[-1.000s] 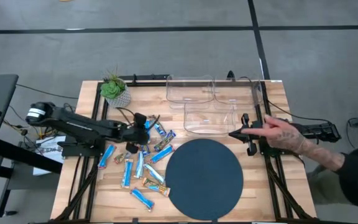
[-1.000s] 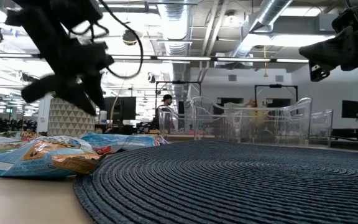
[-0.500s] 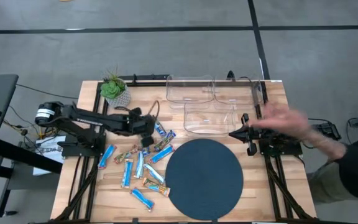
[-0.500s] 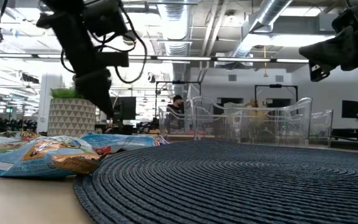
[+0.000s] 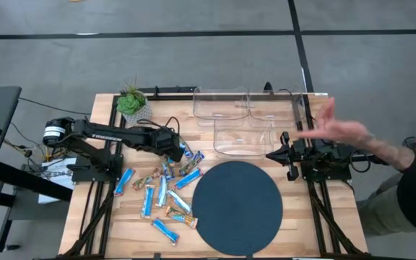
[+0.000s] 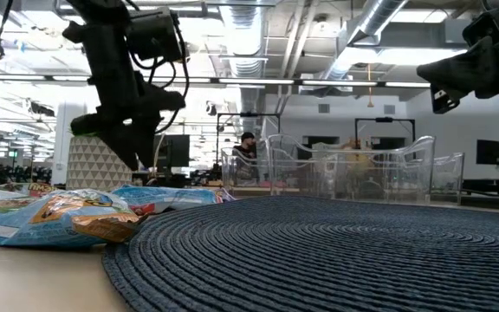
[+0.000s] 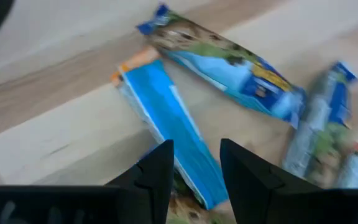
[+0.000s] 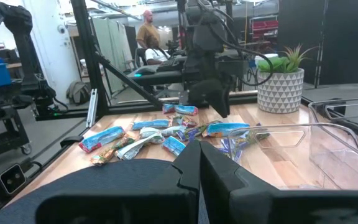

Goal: Pick and place Granola Bars by type
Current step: Put the yellow granola bar into the bottom transparent bin

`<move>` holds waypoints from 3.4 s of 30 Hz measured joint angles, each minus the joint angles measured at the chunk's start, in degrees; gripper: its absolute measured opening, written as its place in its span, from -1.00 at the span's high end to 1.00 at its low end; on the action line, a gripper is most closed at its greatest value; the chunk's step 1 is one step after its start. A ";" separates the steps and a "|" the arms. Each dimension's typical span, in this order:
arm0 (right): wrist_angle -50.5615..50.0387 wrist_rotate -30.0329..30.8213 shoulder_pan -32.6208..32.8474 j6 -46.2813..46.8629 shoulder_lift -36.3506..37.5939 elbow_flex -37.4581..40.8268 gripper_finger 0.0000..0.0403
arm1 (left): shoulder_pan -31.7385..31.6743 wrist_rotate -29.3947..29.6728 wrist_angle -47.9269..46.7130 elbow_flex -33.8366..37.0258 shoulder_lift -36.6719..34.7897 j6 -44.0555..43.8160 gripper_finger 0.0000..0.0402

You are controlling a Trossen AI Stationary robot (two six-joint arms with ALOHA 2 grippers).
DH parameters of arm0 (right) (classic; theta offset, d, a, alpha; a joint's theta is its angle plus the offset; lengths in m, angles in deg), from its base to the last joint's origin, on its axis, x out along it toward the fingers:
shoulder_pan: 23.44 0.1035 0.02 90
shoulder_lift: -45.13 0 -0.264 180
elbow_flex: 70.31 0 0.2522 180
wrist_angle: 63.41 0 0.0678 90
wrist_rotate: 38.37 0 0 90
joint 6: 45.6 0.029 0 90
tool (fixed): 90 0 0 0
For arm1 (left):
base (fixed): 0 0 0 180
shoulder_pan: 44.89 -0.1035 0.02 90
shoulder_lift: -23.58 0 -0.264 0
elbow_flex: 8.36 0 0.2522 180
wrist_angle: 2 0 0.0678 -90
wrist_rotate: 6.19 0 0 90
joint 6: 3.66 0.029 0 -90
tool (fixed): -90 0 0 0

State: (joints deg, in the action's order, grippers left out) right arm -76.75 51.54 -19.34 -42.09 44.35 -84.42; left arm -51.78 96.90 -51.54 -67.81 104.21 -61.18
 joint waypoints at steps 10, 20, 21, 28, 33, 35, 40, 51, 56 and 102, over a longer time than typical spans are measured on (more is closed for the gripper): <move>0.00 -0.01 0.00 -0.01 -0.01 0.01 1.00 | -0.49 1.19 1.70 0.04 4.24 -1.83 0.29; 0.01 0.00 0.00 0.00 0.00 0.00 1.00 | -2.52 0.55 4.91 0.02 8.74 -5.21 -0.09; 0.01 -0.01 0.00 0.00 0.00 0.01 1.00 | -2.80 0.26 4.93 0.02 8.92 -5.25 -0.11; 0.00 0.02 0.00 -0.02 0.01 0.02 1.00 | -2.98 0.05 4.96 0.00 9.50 -6.64 -0.17; 0.01 0.02 0.00 -0.02 0.00 0.00 1.00 | -2.98 0.09 3.65 0.00 9.50 -7.06 -0.17; 0.00 0.02 0.00 -0.02 -0.01 0.02 1.00 | -2.98 0.12 2.73 0.00 9.50 -7.08 -0.17; 0.00 -0.01 0.00 -0.02 0.01 0.02 1.00 | -2.98 -0.45 -0.04 0.00 9.50 -7.60 -0.17; 0.01 0.02 0.00 -0.02 -0.01 0.00 1.00 | -2.91 -1.32 -0.78 0.02 9.50 -7.59 0.26; 0.02 0.00 0.00 -0.02 -0.01 -0.01 1.00 | -2.50 -0.89 0.69 0.03 9.50 -6.09 0.53; 0.00 0.01 0.00 -0.02 0.01 0.01 1.00 | -1.47 -6.63 48.60 -17.77 14.30 60.29 0.69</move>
State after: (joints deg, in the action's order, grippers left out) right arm -76.75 51.55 -19.34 -42.11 44.36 -84.41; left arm -53.25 90.27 -2.95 -85.58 118.51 -0.89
